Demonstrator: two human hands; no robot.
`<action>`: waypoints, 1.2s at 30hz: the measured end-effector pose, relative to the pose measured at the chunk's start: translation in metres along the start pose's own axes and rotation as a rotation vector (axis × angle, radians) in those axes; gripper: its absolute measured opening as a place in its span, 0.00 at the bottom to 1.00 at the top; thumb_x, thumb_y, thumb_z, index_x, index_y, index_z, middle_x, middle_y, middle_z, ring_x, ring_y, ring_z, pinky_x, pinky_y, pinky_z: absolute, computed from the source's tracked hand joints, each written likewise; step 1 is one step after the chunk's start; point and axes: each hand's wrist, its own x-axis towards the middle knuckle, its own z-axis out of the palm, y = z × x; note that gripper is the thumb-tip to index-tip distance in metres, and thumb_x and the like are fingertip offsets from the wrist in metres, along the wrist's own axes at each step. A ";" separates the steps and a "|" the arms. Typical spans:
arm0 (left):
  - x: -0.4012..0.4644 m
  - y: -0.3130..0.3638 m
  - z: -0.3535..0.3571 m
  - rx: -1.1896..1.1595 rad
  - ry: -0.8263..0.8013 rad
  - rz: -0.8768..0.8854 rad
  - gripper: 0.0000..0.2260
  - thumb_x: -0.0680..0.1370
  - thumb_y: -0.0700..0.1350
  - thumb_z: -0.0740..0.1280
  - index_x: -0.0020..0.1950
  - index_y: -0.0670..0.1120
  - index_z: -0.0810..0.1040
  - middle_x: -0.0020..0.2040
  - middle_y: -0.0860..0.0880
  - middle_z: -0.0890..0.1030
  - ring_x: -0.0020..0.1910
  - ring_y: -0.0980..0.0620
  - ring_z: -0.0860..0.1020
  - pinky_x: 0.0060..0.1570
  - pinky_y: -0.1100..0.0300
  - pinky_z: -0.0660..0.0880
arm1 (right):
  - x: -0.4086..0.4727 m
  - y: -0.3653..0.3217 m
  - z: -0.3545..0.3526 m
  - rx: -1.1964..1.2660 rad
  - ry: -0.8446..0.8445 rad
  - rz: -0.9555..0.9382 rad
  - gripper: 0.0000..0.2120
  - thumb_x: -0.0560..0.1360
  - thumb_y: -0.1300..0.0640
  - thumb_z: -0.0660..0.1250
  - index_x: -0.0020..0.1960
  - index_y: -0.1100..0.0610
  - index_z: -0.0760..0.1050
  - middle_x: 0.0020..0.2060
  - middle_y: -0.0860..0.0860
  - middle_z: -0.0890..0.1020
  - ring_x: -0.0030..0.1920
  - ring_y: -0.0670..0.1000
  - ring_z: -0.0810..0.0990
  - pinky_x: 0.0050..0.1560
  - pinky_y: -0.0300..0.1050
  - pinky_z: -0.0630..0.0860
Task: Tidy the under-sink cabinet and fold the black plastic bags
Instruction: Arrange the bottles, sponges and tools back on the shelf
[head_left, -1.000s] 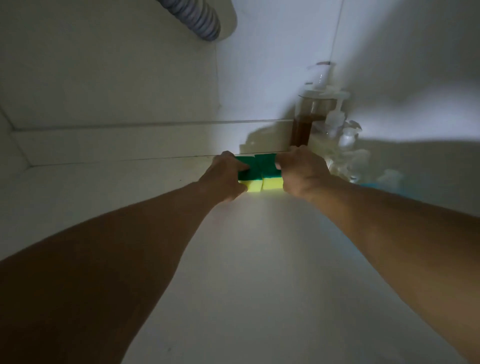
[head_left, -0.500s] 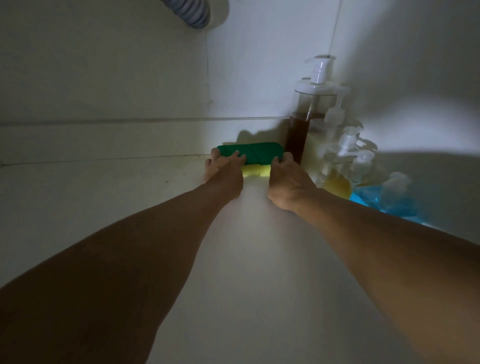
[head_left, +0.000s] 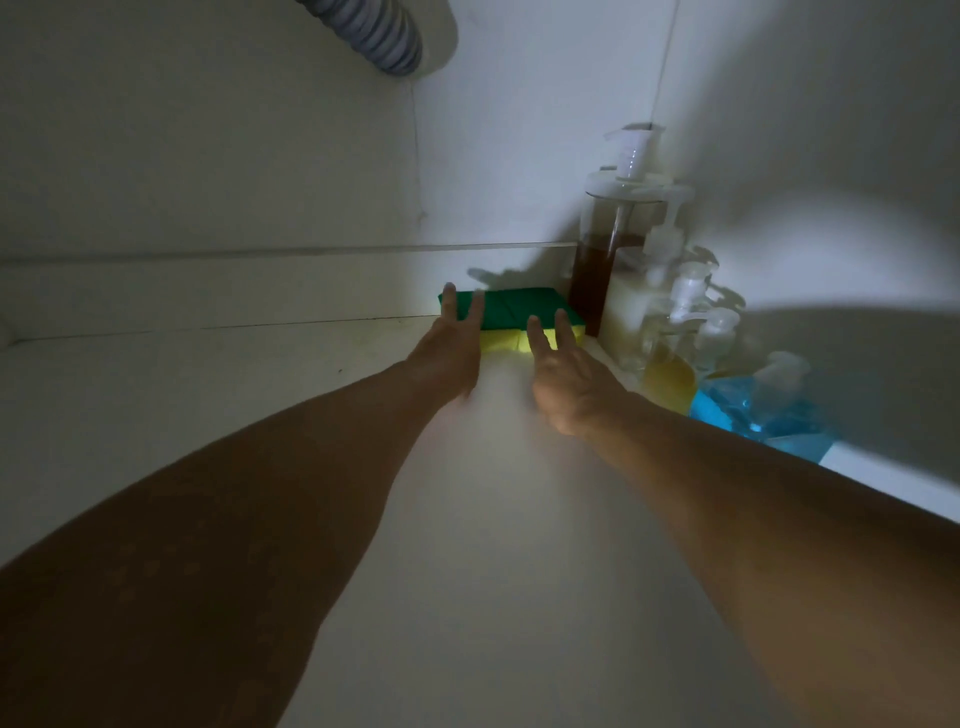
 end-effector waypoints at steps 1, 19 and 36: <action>-0.007 -0.001 -0.001 -0.051 0.020 0.005 0.42 0.75 0.27 0.63 0.80 0.47 0.42 0.79 0.43 0.37 0.73 0.36 0.63 0.64 0.47 0.71 | -0.005 -0.003 0.000 0.004 0.034 0.013 0.37 0.79 0.69 0.55 0.80 0.54 0.40 0.79 0.58 0.38 0.69 0.63 0.70 0.55 0.52 0.75; -0.248 -0.035 -0.112 -0.057 -0.130 -0.009 0.16 0.76 0.50 0.70 0.62 0.46 0.78 0.61 0.48 0.77 0.58 0.48 0.77 0.59 0.56 0.75 | -0.182 -0.087 -0.094 0.079 -0.094 -0.257 0.11 0.78 0.59 0.65 0.56 0.63 0.81 0.56 0.56 0.82 0.58 0.56 0.79 0.62 0.48 0.74; -0.508 -0.184 -0.114 -0.004 -0.751 -0.572 0.15 0.79 0.43 0.67 0.60 0.33 0.77 0.48 0.40 0.80 0.48 0.45 0.81 0.53 0.59 0.78 | -0.374 -0.278 -0.005 0.301 -0.542 -0.399 0.04 0.71 0.64 0.68 0.46 0.61 0.80 0.43 0.58 0.84 0.38 0.57 0.86 0.39 0.54 0.84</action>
